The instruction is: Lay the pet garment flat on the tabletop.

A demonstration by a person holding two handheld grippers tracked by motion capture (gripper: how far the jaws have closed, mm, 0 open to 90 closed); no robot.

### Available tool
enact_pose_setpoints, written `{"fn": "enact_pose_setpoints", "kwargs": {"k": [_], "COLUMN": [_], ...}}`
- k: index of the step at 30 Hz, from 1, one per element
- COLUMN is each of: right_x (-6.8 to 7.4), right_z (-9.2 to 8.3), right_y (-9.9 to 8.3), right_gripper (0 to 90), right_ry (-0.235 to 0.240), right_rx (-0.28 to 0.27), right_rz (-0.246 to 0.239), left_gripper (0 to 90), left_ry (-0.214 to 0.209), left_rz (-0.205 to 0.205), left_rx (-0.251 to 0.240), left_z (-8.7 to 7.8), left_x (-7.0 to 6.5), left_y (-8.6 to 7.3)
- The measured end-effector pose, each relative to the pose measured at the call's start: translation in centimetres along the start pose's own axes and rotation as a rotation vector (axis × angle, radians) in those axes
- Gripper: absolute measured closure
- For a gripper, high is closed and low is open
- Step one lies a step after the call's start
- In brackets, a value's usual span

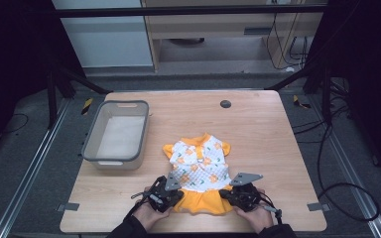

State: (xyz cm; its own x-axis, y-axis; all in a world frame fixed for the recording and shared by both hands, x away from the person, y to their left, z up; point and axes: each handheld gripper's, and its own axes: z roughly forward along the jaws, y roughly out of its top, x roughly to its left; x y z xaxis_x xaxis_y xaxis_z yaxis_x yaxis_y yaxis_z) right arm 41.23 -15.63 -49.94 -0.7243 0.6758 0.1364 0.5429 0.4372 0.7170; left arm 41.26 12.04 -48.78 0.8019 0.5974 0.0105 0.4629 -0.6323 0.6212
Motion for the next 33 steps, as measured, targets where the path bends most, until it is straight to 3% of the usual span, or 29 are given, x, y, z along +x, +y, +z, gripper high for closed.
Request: {"fn": "enact_pose_setpoints", "kwargs": {"k": [7, 11, 14, 22, 28, 33], "right_x": [0.8, 0.7, 0.2, -2.3, -4.3, -6.1], "right_z": [-0.6, -1.4, -2.4, -3.7, -3.7, -2.8], "right_y": [-0.5, -0.1, 0.1, 1.4, 3.7, 6.0], "right_gripper": [86.5, 82.6, 79.5, 66.1, 60.8, 61.2], "right_ry": [0.003, 0.004, -0.010, -0.093, -0.152, -0.171], "right_rx": [0.003, -0.053, -0.099, -0.191, -0.203, -0.215], "right_rz": [-0.010, -0.011, -0.014, 0.014, 0.047, 0.078], "left_gripper": [83.0, 72.3, 65.6, 50.3, 46.7, 45.7], "left_ry": [-0.014, -0.022, 0.013, 0.126, 0.203, 0.237], "left_rz": [-0.002, -0.024, -0.037, -0.116, -0.149, -0.184], "left_rx": [-0.013, -0.080, -0.157, -0.273, -0.264, -0.276], "left_z": [-0.7, -2.1, -3.6, -5.8, -5.0, -3.7], "left_x": [-1.0, -0.8, -0.3, 3.8, 6.6, 8.6], "left_y": [-0.7, -0.4, 0.0, 1.2, 3.1, 4.8]}}
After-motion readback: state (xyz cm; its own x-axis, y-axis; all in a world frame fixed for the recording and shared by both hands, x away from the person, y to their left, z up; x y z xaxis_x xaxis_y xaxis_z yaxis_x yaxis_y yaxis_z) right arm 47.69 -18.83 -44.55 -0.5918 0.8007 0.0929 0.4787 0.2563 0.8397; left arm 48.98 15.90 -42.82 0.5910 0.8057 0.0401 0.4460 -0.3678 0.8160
